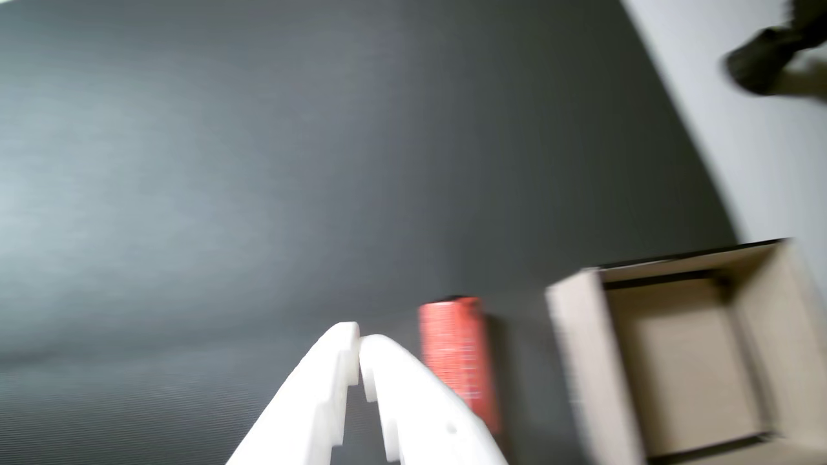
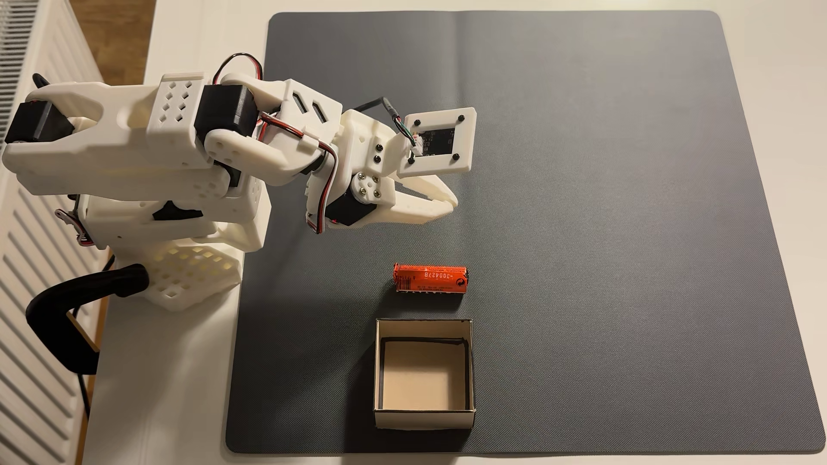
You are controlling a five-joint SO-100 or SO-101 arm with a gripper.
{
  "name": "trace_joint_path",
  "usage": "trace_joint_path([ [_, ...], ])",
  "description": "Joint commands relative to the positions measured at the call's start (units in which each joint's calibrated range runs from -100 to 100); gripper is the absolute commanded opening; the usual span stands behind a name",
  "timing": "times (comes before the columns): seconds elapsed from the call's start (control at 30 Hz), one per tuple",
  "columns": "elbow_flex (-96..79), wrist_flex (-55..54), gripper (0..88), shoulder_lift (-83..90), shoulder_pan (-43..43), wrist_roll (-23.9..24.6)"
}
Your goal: Pick the red object and place it in the box
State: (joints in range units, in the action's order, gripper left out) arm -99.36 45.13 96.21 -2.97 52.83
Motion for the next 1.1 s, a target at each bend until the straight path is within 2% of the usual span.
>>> trace_joint_path([
  [0.0,-0.2,-0.7,0.8,0.3,-4.8,-5.0],
  [0.27,-0.6,1.2,1.3,-0.1,-6.2,-5.7],
  [0.47,-0.6,1.1,11.4,-0.4,-6.2,-5.6],
  [0.73,-0.6,2.0,16.1,-0.5,-6.2,-5.7],
  [0.9,-0.6,4.4,16.8,-1.1,-4.4,-5.7],
  [1.07,-0.6,1.9,16.8,-6.5,-4.0,-5.6],
])
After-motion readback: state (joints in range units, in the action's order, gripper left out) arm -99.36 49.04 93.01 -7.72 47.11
